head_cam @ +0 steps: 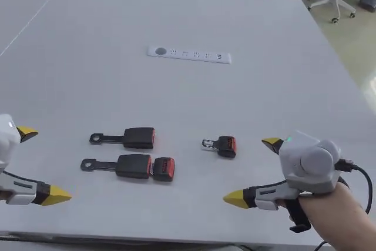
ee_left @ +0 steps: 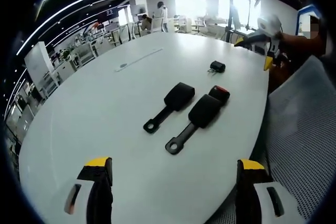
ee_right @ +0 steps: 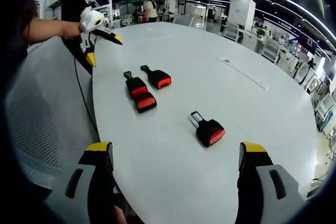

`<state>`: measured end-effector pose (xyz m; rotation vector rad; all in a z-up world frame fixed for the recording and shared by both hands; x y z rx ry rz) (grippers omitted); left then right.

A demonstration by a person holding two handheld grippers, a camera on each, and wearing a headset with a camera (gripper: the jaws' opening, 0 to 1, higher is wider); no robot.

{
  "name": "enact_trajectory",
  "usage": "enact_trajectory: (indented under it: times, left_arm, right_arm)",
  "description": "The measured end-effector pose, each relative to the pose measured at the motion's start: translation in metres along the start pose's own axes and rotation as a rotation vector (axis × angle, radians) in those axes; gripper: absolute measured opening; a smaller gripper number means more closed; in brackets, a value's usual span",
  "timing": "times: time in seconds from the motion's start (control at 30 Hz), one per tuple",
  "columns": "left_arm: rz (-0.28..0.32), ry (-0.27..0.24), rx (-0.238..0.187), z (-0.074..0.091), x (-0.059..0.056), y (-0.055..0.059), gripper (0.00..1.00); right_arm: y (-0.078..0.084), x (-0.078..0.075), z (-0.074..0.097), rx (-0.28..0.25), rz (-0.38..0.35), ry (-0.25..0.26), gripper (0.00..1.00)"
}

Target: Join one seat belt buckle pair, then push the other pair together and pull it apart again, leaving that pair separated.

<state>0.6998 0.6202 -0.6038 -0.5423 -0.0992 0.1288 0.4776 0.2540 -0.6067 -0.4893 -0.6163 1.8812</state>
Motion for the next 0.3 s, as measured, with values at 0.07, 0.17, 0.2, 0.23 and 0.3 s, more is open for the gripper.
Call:
enact_trajectory:
  times: [0.07, 0.17, 0.2, 0.23, 0.3]
  left_arm:
    - [-0.001, 0.002, 0.004, -0.0009, -0.0008, 0.0015, 1.0]
    - [-0.003, 0.008, 0.005, -0.0022, -0.0003, 0.003, 1.0]
    - [-0.001, 0.007, 0.004, -0.0021, 0.0001, 0.0029, 1.0]
    - [0.002, 0.004, 0.001, -0.0018, 0.0012, 0.0028, 1.0]
    - [0.007, 0.0, -0.004, -0.001, 0.0025, 0.0022, 1.0]
  right_arm:
    - [-0.0009, 0.0012, -0.0004, 0.001, 0.001, -0.004, 1.0]
    - [-0.0015, 0.0019, -0.0014, 0.007, 0.007, -0.001, 0.99]
    - [-0.0016, 0.0023, -0.0021, 0.009, 0.008, -0.004, 0.99]
    - [-0.0018, 0.0024, -0.0023, 0.01, 0.011, -0.002, 0.99]
    - [-0.0024, 0.002, -0.0026, 0.009, 0.01, -0.003, 0.99]
Point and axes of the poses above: the centre of the closed fingertips' face, and the gripper's own axes: z roughly backward along the fingers, x roughly to its left, y roughly out of its underside, the point moved 8 cm from there along z, roughly backward along the fingers, and after that the axes turned 9 degrees about x, right-handed, at the moved point
